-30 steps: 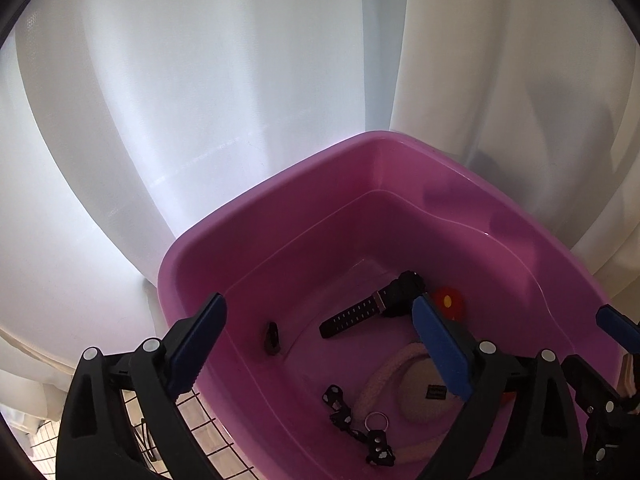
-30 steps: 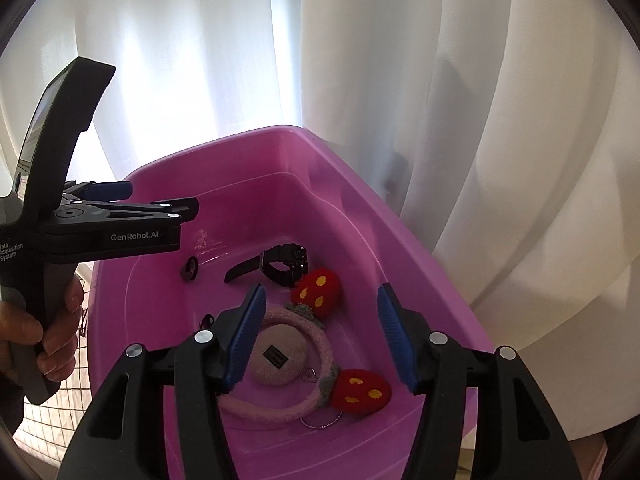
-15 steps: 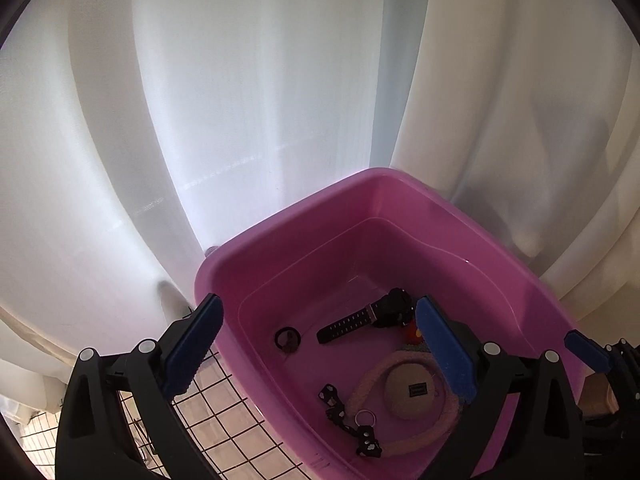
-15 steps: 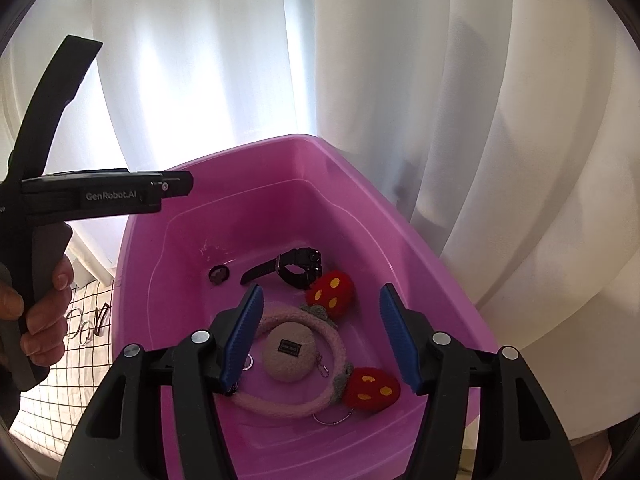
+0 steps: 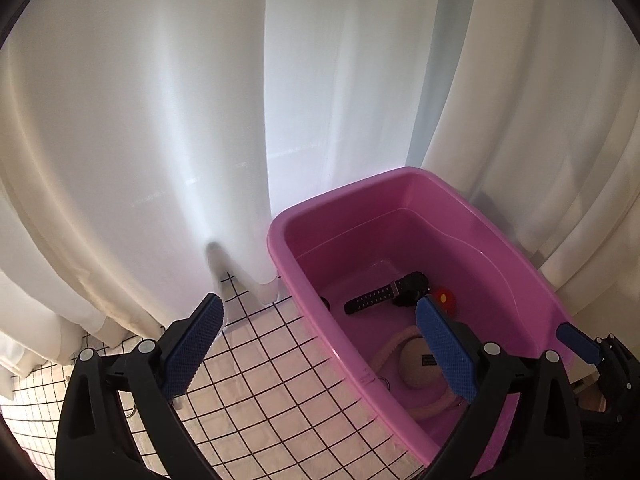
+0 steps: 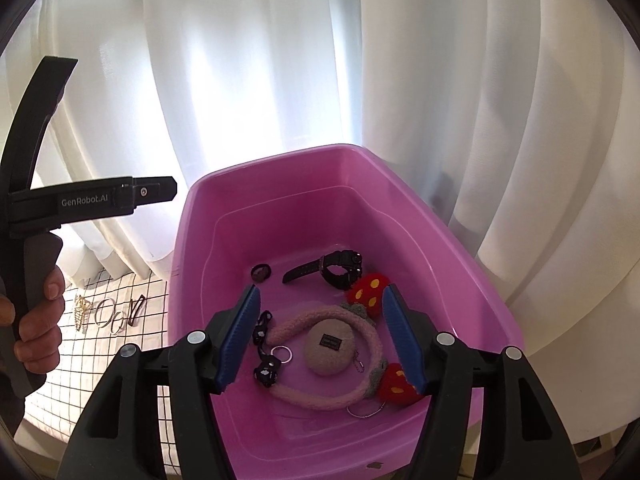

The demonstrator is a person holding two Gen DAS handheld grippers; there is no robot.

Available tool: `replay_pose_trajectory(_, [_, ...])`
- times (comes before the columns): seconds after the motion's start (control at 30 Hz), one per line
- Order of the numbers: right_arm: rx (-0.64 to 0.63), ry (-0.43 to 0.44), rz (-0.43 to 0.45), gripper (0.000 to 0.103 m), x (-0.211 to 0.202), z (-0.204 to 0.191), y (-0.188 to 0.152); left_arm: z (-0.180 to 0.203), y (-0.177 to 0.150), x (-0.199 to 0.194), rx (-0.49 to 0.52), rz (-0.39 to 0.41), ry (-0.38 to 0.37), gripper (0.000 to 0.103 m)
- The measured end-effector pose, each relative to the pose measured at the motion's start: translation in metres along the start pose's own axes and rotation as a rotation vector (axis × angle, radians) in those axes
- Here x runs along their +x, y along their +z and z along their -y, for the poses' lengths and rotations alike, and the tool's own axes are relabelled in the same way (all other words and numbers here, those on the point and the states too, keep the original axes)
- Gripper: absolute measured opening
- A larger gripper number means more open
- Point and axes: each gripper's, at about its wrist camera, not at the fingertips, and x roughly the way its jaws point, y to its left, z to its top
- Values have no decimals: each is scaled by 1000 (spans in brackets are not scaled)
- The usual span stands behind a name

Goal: Organize jewelry
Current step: 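Move both tools back over the table toward the pearl claw clip and brown clip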

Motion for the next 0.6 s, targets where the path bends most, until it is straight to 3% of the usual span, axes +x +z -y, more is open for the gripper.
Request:
replay_pose_trajectory(0.27, [-105,134,11,68,-13,-45,1,-52,-41,-40,-140,12,85,96])
replay_pose_trajectory(0.6, [-278,346,-20,69,-11,-115,-4,-128,-105,-93,-365,14,251,96])
